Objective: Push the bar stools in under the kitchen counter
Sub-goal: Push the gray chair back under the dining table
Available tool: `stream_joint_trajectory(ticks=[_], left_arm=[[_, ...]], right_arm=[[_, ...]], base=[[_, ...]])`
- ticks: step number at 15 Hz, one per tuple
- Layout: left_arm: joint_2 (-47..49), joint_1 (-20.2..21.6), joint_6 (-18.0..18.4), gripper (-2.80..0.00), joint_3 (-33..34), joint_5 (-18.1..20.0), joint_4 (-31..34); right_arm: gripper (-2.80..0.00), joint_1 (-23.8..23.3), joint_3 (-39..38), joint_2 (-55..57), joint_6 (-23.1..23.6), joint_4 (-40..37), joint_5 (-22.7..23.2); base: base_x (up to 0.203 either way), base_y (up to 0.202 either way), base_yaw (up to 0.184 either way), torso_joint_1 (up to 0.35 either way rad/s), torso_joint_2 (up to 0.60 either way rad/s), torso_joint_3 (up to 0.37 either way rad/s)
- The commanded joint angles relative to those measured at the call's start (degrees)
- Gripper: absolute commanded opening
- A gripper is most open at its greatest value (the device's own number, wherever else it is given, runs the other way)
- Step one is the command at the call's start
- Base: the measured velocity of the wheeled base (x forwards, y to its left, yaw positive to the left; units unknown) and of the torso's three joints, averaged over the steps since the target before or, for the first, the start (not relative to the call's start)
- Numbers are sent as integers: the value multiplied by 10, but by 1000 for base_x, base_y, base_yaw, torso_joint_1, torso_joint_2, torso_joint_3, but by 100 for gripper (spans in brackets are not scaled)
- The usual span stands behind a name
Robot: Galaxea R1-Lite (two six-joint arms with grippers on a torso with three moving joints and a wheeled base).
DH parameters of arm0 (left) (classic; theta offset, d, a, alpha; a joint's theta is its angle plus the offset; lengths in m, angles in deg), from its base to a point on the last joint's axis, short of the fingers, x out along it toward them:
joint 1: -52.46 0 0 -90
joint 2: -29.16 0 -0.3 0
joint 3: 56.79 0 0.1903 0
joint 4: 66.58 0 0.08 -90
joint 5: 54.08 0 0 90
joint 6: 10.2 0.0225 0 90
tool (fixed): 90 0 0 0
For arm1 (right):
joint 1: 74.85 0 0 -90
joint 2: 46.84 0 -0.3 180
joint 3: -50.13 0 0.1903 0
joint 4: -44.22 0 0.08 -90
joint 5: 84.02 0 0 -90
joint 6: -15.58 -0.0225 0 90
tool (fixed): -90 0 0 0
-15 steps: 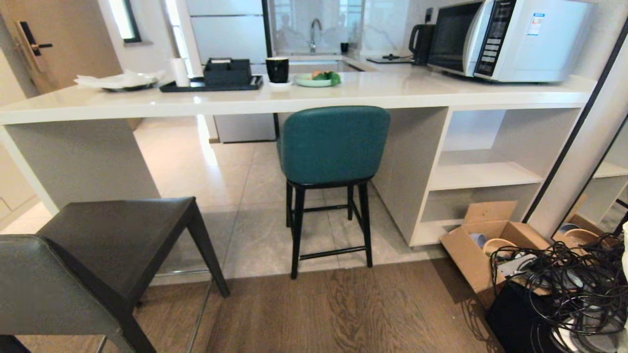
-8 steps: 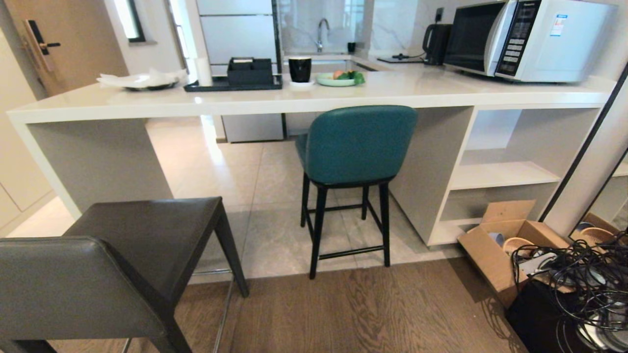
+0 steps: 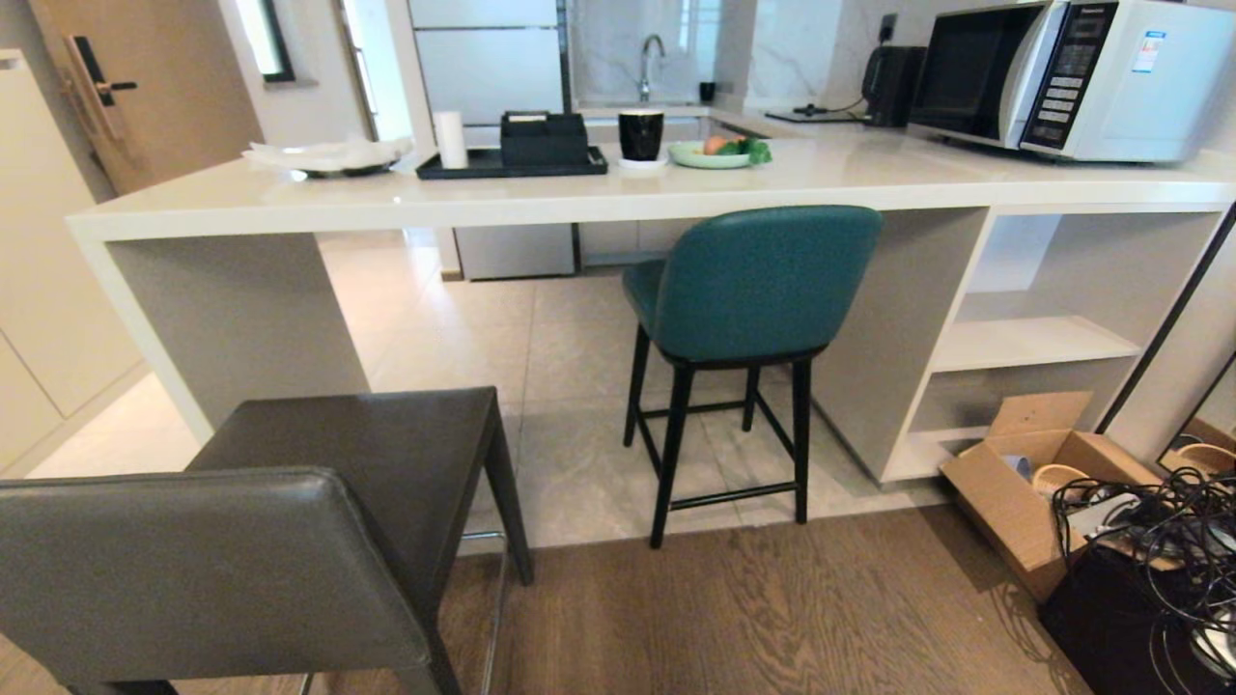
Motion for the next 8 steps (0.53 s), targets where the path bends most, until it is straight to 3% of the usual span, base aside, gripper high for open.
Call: stream_joint_trajectory(ticks=[1,8], left_arm=[[1,0,-1,-280,1,0,0],[1,0,0,-280,1,0,0]], right_arm=[[-280,0,0,1,0,0,0],[-280,0,0,1,0,0,0]], base=[[0,193,0,0,2,10],[0,196,0,2,4,2]])
